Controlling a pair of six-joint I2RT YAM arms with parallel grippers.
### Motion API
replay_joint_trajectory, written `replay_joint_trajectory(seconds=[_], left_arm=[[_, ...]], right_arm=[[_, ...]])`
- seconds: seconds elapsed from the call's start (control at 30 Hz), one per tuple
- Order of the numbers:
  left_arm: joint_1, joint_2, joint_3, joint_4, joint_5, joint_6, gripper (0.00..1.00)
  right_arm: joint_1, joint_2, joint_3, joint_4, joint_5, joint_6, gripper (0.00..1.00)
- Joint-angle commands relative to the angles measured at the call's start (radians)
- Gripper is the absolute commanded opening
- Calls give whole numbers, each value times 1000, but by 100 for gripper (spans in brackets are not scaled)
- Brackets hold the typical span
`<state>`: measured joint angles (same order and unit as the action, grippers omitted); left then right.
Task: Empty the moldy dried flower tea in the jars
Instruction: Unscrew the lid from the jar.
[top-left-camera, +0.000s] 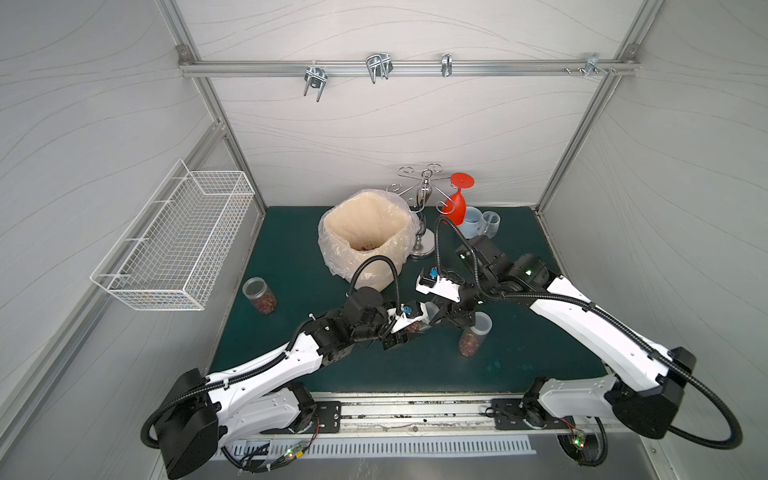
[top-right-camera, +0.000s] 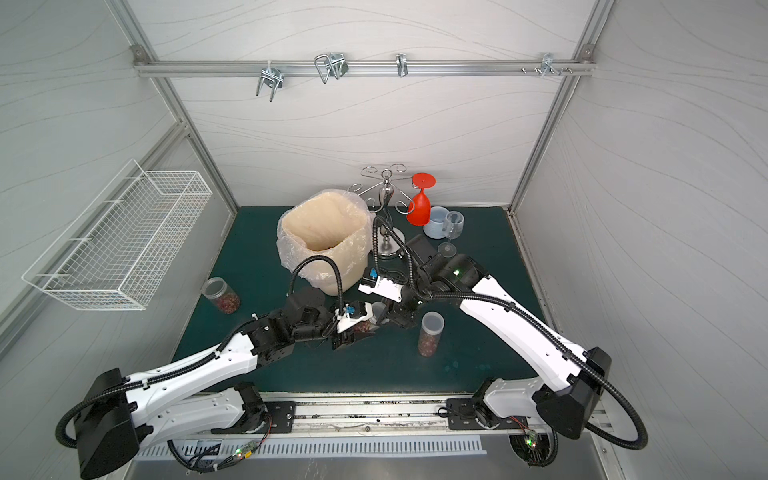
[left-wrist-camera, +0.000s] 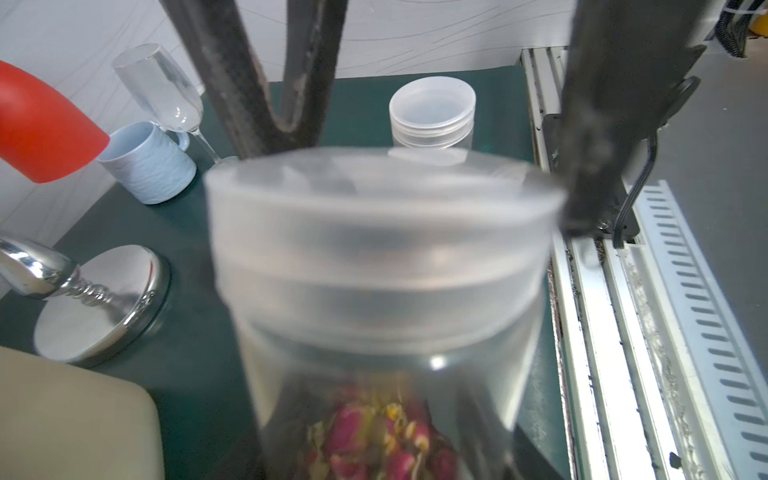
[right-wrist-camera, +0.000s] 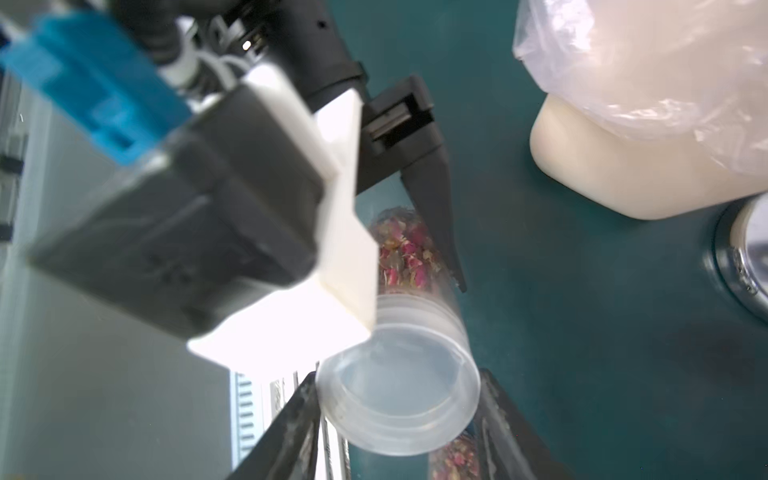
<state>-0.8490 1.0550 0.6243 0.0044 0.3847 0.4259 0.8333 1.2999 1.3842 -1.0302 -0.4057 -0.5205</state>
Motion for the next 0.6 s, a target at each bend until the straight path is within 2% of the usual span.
replay_joint_trajectory(seconds=[0.0,0.1,0.17,0.23,0.27,0.47,0.57], left_arm=[[-12,10,66,101,95,-1,0],[-12,18,65,136,39,-15,0],[-12,21,62,160,10,-23,0],[-12,19,56,180,-18,-30,0],[-12,17,52,188,-30,-28,0],[-12,-6,34,196,-96,2,0],[-12,-30,31,180,-117,20,0]], right_arm=[[12,35,37,21,-19,-157,34],[18,16,32,69,-30,-116,42],[25,-6,27,101,-35,-84,52],[26,-38,22,135,-34,-35,57],[26,-61,16,156,-30,-1,64],[21,-240,-51,264,73,269,90],[8,-311,-82,272,130,445,97]])
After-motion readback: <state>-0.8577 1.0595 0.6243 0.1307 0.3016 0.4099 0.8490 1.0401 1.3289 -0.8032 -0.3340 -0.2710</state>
